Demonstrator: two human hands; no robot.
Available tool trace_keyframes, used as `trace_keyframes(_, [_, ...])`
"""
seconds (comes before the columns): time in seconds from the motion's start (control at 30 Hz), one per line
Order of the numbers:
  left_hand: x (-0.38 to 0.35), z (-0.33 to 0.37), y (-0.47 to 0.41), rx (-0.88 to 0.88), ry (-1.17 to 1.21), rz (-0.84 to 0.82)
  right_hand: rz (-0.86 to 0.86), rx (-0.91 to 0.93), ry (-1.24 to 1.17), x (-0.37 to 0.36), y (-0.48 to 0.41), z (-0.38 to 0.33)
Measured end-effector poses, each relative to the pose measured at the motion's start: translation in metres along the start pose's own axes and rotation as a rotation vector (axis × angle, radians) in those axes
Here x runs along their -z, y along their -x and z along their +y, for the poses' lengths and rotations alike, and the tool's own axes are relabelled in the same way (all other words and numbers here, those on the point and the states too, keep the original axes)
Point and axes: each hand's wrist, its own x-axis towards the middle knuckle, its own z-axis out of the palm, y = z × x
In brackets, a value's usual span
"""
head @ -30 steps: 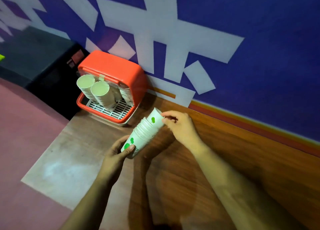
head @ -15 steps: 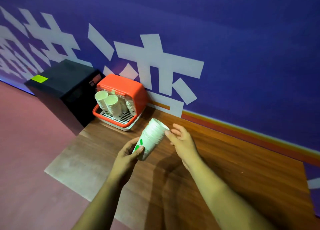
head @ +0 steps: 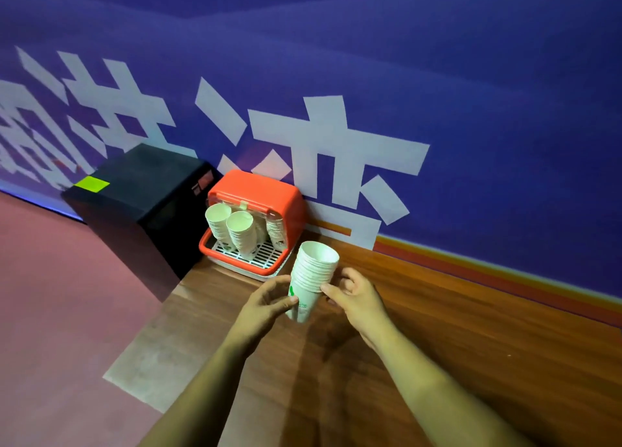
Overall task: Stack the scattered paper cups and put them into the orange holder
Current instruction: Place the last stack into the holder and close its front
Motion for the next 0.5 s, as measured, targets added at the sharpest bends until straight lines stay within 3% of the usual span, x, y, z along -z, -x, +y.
trace_keyframes(0.27, [0.120,-0.002,-0.076,-0.045,-0.232,-0.145,0.070,-0.063,0.021,-0.108,-0.069,0.001])
trace_keyframes(0.5, [0.166,-0.020,-0.124,-0.014,-0.181,-0.198,0.163,-0.060,0.107,-0.152,-0.117,0.009])
